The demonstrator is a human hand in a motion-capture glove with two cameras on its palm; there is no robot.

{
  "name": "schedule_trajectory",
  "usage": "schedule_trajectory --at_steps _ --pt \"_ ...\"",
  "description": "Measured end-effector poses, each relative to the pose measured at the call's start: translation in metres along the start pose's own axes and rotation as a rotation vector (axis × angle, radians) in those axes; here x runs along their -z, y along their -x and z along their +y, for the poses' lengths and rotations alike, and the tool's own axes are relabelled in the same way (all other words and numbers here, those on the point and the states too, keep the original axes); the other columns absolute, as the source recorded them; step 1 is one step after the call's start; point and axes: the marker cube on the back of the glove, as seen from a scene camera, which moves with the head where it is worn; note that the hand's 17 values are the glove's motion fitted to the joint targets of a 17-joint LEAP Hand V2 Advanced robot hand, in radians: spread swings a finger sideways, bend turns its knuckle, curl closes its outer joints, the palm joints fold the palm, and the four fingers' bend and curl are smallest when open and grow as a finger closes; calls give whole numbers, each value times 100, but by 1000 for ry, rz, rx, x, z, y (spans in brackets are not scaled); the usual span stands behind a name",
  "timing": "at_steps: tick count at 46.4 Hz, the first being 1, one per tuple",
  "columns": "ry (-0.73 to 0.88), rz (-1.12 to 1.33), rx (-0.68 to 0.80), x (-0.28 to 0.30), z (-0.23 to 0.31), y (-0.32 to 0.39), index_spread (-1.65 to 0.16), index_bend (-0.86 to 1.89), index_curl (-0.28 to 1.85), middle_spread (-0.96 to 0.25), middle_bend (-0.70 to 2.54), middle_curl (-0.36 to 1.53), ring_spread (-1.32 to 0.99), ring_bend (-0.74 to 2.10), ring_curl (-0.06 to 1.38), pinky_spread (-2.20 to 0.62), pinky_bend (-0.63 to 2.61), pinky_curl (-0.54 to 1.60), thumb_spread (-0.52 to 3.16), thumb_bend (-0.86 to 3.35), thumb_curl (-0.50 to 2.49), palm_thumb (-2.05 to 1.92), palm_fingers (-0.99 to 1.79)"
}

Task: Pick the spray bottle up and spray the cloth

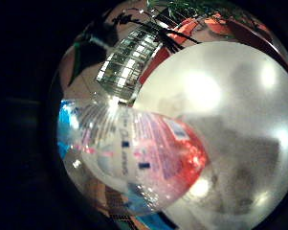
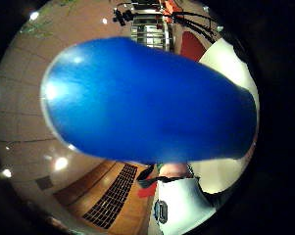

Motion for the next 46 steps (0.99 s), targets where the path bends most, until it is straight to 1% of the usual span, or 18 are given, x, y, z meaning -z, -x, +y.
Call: schedule_trajectory --at_steps 9,10,12,15,18,23,28,32,39,46 --pt "64 15 -20 -16 -14 7 -20 15 20 -9 42 40 -9 66 36 5 41 30 93 -1 37 66 97" --pt "79 15 -24 -19 -16 8 -20 18 22 -9 44 40 -10 65 35 3 39 30 93 -1 37 68 106" --pt "112 20 -33 -24 -20 9 -21 20 24 -11 47 41 -12 62 36 0 36 30 92 0 38 71 115" --pt "172 23 -36 -32 -26 13 -21 21 28 -13 51 43 -14 60 37 -4 33 31 88 1 42 78 121" --pt "248 30 -9 -41 -28 16 -21 21 31 -14 50 44 -16 58 38 -8 34 33 77 1 46 84 125" --pt "405 96 99 -53 -23 23 -22 29 36 -14 49 45 -17 53 38 -15 38 35 59 -2 52 88 135" --pt "586 247 162 -70 -23 50 -22 35 41 -14 51 46 -18 54 39 -21 39 36 45 -3 57 88 141" --pt "723 397 286 -81 -13 81 -22 38 43 -15 52 47 -19 53 40 -25 39 37 38 -3 60 88 141" --pt "848 673 517 -93 21 128 -22 41 46 -15 53 47 -20 54 41 -27 40 38 30 -4 64 88 141" --pt "943 958 681 -98 42 166 -22 42 48 -16 54 48 -20 54 42 -28 41 39 26 -4 67 87 141"
